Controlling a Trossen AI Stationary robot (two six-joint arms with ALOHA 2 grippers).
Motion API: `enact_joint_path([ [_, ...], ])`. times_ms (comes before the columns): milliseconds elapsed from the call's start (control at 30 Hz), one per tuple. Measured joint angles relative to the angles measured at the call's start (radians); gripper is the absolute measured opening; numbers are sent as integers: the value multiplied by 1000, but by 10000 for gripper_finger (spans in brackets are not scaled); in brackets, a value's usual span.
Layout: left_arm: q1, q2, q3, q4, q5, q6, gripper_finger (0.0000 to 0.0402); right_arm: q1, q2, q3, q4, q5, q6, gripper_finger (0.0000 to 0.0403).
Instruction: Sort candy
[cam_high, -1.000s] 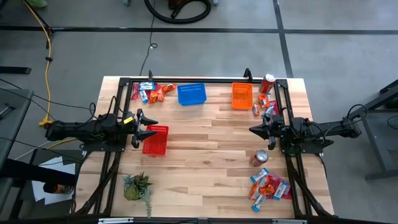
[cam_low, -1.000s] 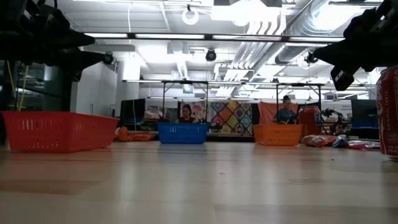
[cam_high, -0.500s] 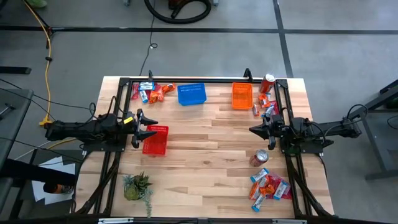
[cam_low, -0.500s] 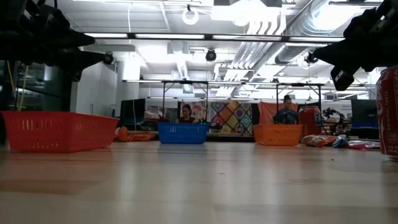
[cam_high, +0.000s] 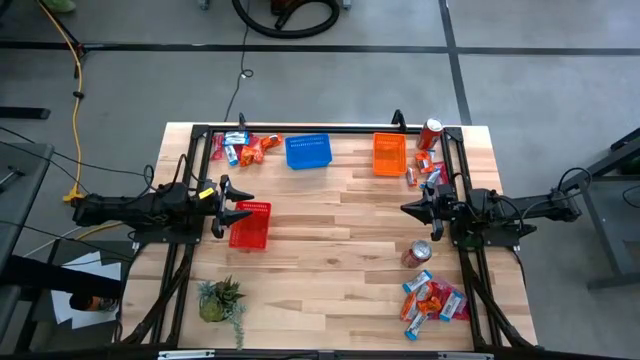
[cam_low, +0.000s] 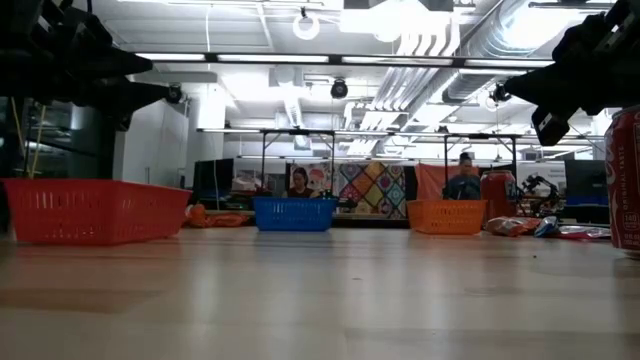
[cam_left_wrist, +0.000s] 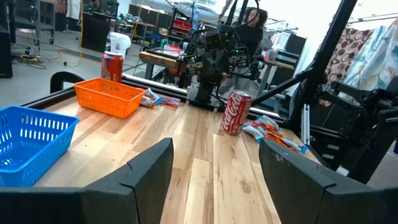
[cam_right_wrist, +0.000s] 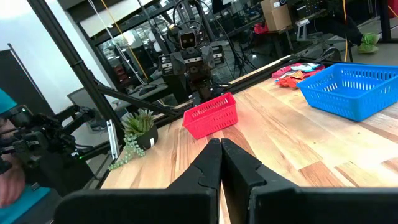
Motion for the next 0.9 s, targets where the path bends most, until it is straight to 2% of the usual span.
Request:
enact_joint_path([
  [900,0,0,0,16,-3,0,223,0,0,0,0,0,0,5],
])
